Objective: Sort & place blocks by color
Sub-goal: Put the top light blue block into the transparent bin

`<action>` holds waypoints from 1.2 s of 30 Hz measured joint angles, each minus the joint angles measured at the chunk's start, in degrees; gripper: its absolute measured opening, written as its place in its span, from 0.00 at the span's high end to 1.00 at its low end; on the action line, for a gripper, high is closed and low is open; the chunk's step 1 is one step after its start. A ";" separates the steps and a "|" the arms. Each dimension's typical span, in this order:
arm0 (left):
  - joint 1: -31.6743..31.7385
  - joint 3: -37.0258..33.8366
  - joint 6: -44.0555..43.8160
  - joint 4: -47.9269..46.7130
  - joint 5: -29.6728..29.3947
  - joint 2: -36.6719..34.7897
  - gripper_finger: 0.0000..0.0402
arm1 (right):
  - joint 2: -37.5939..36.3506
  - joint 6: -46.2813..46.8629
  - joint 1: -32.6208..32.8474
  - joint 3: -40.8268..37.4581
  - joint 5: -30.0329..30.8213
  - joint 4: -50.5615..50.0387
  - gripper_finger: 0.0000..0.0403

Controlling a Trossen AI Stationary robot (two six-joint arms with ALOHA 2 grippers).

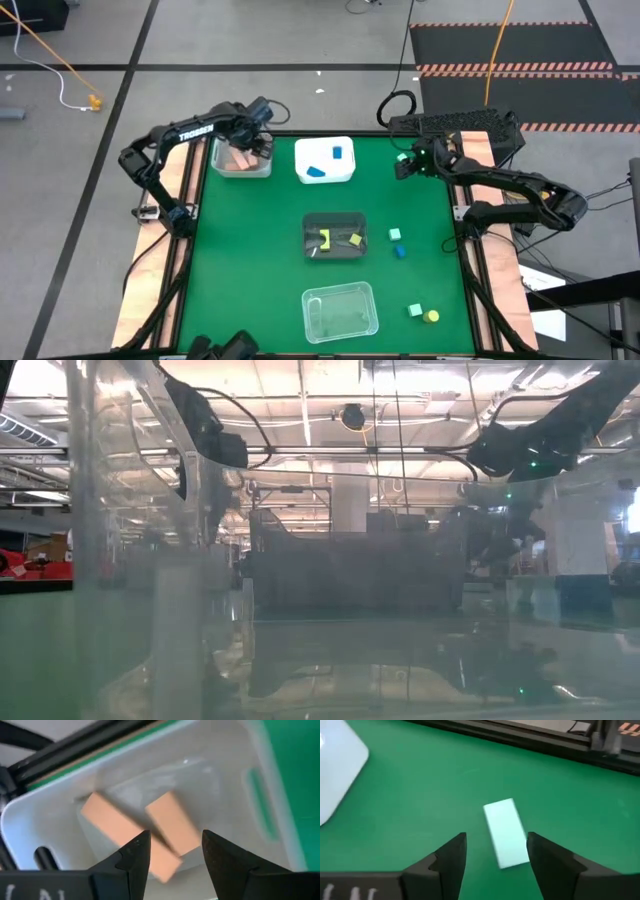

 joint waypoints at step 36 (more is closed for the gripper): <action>-8.85 29.06 6.27 10.82 4.90 -0.07 0.55 | 12.57 -1.58 -4.08 0.33 0.13 12.01 0.44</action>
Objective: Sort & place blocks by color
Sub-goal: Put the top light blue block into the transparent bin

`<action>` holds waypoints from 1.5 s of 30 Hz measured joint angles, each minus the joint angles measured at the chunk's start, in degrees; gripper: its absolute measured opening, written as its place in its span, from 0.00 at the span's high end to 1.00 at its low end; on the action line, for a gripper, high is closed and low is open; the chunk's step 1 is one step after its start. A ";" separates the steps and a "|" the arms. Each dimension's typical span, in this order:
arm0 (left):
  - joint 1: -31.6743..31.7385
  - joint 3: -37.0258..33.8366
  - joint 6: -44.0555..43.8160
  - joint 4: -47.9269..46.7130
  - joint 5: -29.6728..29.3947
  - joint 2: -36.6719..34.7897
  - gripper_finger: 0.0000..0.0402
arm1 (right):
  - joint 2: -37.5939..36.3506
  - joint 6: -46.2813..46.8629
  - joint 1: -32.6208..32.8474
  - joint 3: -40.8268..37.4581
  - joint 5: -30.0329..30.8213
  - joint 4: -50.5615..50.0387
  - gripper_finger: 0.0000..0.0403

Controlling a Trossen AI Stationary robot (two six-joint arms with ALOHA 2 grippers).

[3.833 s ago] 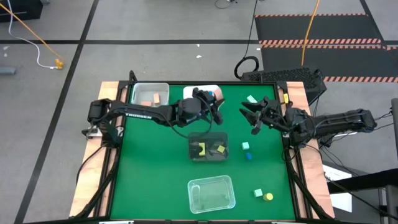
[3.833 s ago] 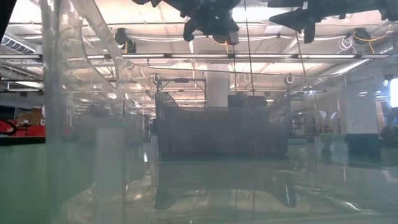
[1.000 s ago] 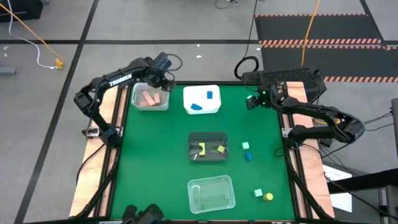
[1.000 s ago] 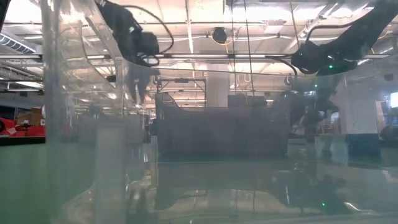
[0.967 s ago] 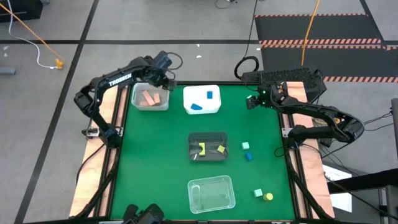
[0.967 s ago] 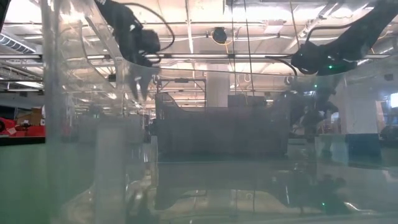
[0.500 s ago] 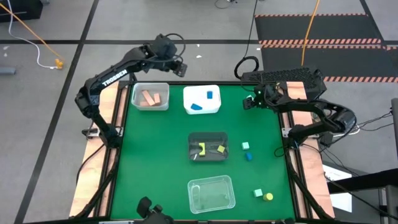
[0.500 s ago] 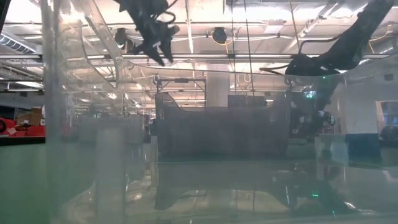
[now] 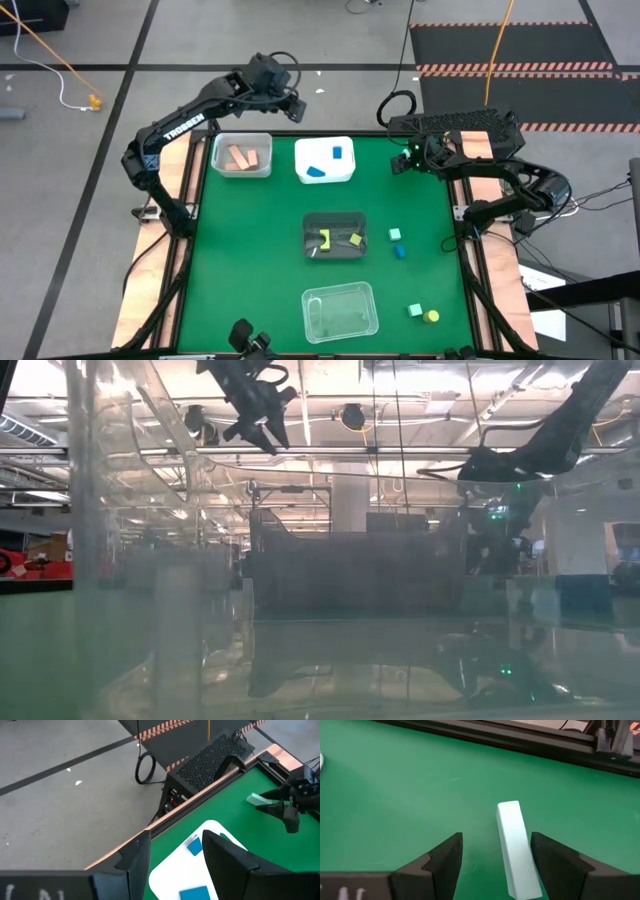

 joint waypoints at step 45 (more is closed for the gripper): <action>-17.45 -17.63 18.60 16.51 -0.03 0.04 0.55 | -7.48 32.73 9.78 0.04 -22.97 36.94 0.90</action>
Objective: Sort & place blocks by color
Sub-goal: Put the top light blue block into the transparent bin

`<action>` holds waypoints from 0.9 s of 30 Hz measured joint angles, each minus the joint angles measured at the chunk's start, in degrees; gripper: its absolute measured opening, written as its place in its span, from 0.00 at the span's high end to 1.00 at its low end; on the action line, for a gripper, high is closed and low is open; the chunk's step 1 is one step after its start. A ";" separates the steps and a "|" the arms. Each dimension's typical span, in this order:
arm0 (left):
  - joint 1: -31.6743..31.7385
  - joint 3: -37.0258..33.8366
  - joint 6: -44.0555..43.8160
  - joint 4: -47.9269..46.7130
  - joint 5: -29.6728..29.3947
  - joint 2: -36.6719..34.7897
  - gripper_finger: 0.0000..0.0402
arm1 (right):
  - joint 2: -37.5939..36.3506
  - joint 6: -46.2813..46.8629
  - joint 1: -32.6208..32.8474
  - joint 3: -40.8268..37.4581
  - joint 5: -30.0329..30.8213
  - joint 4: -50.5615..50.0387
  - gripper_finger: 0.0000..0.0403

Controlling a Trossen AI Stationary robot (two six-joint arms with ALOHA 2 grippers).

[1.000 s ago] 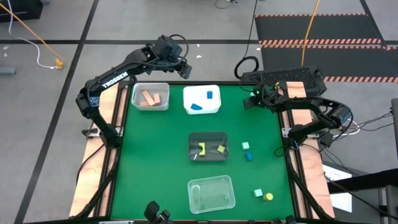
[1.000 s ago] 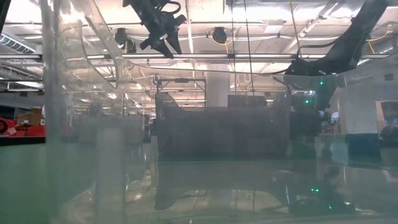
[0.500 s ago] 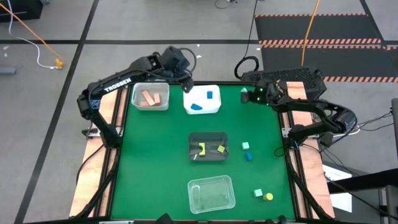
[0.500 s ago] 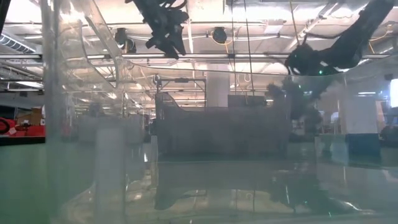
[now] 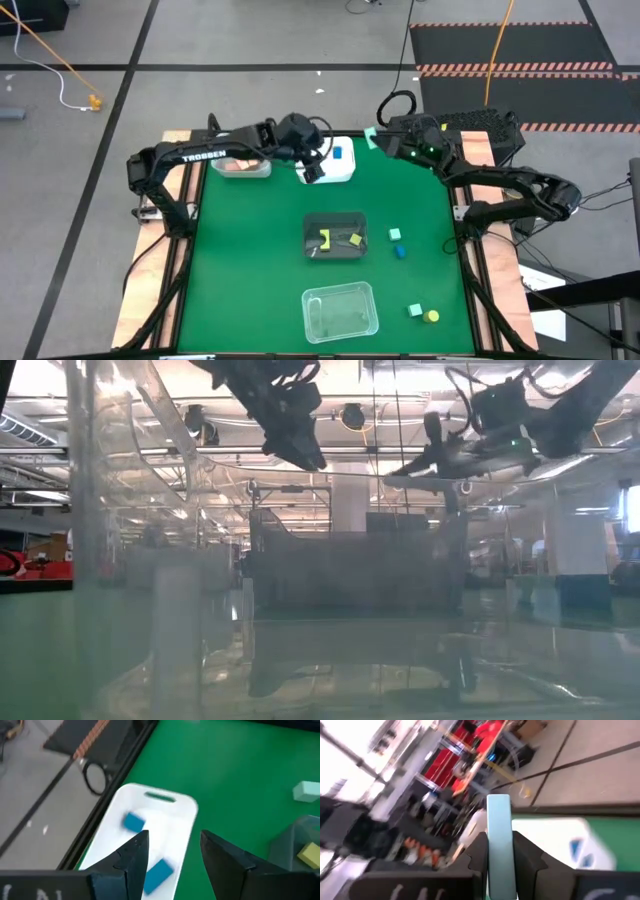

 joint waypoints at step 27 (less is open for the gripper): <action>-7.87 -3.27 -4.17 27.93 7.09 0.00 0.55 | -0.04 -41.50 20.46 0.00 4.02 11.79 0.90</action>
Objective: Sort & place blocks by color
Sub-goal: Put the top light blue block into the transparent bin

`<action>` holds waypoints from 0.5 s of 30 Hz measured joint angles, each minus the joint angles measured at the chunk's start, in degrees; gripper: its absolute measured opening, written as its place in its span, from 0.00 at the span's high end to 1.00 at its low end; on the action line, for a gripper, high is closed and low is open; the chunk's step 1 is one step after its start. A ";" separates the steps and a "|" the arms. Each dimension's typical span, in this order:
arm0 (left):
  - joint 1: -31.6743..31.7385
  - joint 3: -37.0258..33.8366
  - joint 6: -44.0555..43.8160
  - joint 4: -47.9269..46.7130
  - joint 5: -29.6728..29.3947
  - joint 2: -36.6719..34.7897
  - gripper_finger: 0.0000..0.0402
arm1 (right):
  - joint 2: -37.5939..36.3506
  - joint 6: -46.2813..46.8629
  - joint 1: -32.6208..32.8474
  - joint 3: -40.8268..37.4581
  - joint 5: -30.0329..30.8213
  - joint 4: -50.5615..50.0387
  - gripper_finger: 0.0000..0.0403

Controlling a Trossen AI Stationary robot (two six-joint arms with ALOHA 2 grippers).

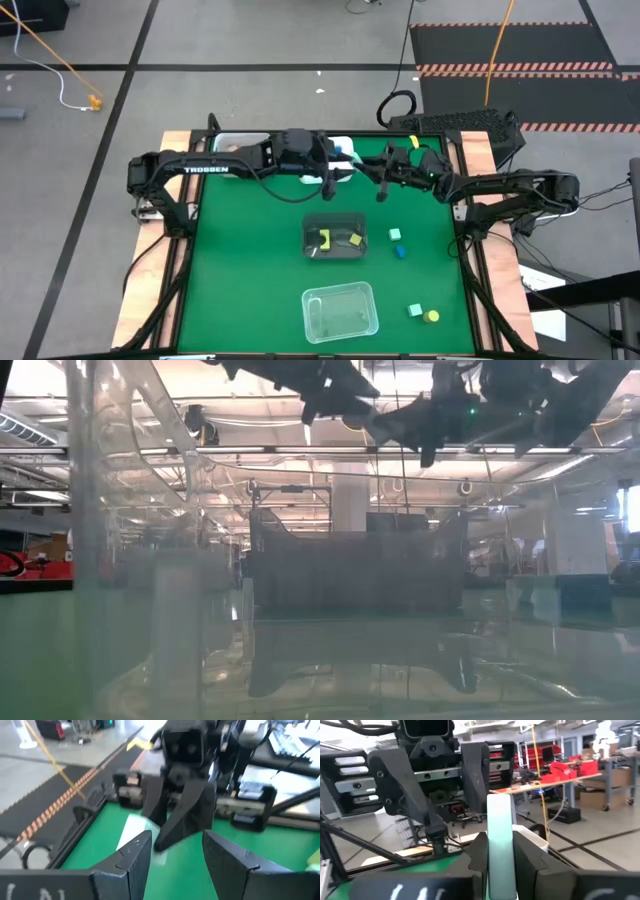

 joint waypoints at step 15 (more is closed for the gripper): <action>-2.17 0.00 6.21 6.74 -1.05 0.00 0.55 | 0.09 0.24 0.37 0.00 -4.18 -0.74 0.90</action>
